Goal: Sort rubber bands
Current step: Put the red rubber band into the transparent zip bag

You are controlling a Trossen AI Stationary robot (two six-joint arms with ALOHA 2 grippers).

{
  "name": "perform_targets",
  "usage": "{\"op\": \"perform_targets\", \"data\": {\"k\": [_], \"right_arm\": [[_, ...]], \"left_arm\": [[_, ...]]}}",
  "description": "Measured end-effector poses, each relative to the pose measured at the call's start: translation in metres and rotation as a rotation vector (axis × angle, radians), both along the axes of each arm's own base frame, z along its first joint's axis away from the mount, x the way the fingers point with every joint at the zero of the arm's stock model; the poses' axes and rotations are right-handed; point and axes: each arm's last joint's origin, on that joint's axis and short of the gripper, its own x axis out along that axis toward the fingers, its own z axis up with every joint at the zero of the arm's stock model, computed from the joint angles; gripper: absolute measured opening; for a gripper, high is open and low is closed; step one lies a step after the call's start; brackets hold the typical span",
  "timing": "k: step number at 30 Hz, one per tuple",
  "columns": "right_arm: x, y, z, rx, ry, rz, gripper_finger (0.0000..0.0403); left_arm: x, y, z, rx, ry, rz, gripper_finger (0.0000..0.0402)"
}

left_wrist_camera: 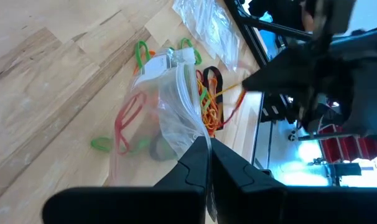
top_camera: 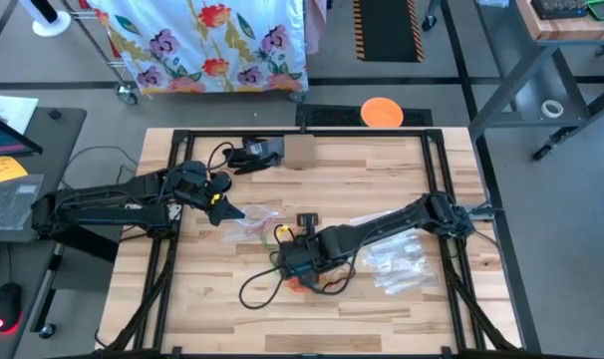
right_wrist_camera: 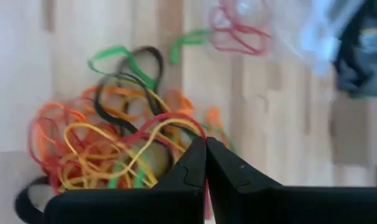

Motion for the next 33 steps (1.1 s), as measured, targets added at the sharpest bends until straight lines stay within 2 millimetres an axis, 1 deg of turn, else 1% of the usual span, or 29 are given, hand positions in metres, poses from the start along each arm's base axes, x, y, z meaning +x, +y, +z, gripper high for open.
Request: {"op": "perform_targets", "data": {"k": [8,12,15,21,26,29,31,33], "right_arm": [[-0.021,-0.008,0.028,-0.153,0.068,-0.141,0.0],[-0.023,-0.01,0.036,-0.155,0.063,-0.151,0.0],[-0.022,-0.009,0.039,-0.151,0.049,-0.143,0.0],[-0.02,-0.004,0.038,-0.12,0.034,-0.11,0.0],[-0.019,-0.008,0.036,-0.121,0.058,-0.109,0.0],[-0.019,-0.021,0.035,-0.13,0.116,-0.101,0.0],[-0.015,-0.037,0.033,-0.175,0.099,-0.155,0.0],[-0.009,-0.056,0.027,-0.208,0.091,-0.214,0.0001]], "left_arm": [[0.0,0.0,0.0,0.0,-0.001,-0.005,0.0],[0.0,0.0,0.0,0.002,-0.002,-0.006,0.0],[0.0,0.0,0.0,0.003,-0.002,-0.006,0.0],[0.0,0.0,0.0,0.003,-0.002,-0.007,0.0],[0.0,0.0,0.0,0.003,-0.002,-0.006,0.0],[0.0,0.0,0.0,0.003,-0.002,-0.006,0.0],[0.0,0.0,0.0,0.004,-0.002,-0.007,0.0],[0.0,0.0,0.0,0.006,-0.003,-0.007,0.0]]}}
